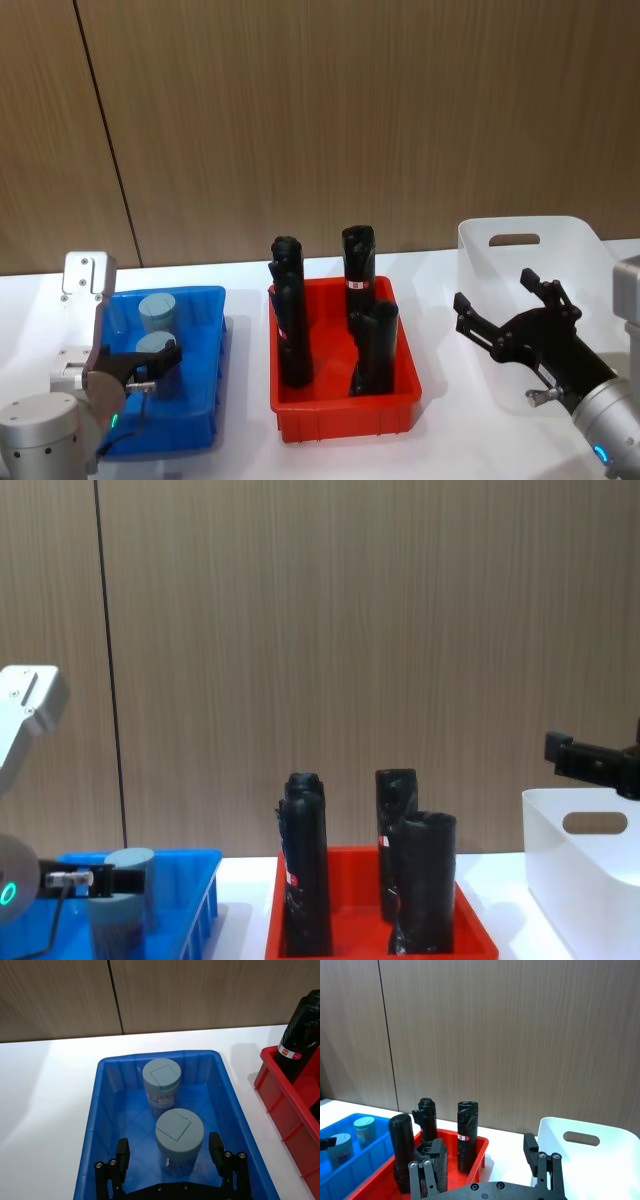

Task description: Pick the cotton swabs from the blue box and place them into the white box.

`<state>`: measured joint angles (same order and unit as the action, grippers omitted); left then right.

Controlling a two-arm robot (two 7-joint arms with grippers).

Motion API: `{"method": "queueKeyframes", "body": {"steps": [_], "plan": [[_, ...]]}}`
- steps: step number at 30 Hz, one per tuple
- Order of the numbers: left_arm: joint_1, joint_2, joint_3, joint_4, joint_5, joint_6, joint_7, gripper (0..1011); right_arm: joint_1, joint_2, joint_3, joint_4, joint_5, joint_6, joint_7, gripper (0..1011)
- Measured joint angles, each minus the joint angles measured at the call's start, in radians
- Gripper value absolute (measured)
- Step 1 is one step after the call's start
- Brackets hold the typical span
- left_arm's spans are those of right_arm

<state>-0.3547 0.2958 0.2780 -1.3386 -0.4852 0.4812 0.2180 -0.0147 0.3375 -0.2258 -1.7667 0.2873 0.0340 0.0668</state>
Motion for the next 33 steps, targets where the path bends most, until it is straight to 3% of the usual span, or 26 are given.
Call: {"method": "queueKeyframes", "body": {"steps": [19,31,33], "plan": [[-0.076,-0.022,-0.004,0.159,0.052,-0.031,-0.129,1003,0.0,0.0,0.0,0.0,0.0,0.0,0.0,1002],[-0.102,-0.032,-0.001,0.218,0.073,-0.052,-0.183,1003,0.0,0.0,0.0,0.0,0.0,0.0,0.0,1002],[-0.105,-0.033,-0.001,0.225,0.075,-0.055,-0.192,963,0.0,0.0,0.0,0.0,0.0,0.0,0.0,1002]]}}
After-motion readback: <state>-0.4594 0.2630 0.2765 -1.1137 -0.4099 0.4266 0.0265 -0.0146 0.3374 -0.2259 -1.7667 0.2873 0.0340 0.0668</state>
